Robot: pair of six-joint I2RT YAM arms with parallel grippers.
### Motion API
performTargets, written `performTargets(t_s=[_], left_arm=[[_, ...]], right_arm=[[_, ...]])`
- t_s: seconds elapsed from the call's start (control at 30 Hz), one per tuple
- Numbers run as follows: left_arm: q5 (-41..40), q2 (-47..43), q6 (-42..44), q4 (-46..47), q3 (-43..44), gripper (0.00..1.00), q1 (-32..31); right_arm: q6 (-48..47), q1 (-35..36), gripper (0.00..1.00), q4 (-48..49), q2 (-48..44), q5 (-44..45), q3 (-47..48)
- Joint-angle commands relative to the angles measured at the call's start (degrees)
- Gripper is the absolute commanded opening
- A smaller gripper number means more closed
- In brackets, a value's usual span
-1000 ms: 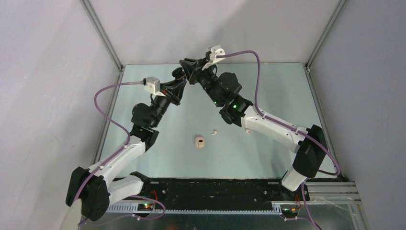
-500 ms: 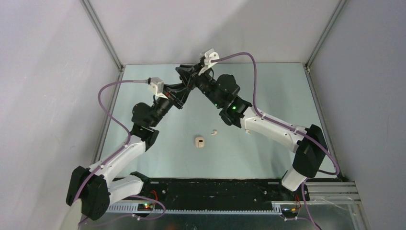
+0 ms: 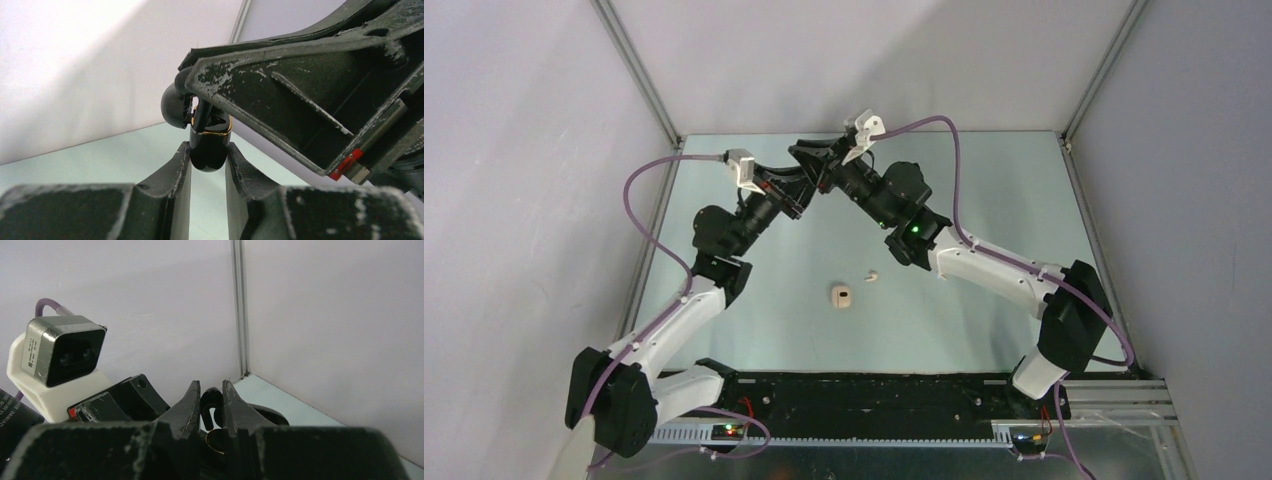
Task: Insert the wireless bluetooth earbuds into the charging case
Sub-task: Place the left earbud in the left side groove of the charging case.
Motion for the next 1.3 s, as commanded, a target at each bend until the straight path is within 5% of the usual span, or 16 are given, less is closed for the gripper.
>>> performTargets(t_s=[0.0, 1.27], left_arm=[[1.32, -0.13, -2.08, 2.42, 2.64, 0.0, 0.36], [0.16, -0.25, -3.33, 1.92, 3.57, 0.0, 1.69]], right_arm=[[-0.99, -0.91, 0.0, 4.17, -2.5, -0.4, -0.19], [-1.31, -1.48, 0.0, 2.77, -3.39, -3.77, -0.71]])
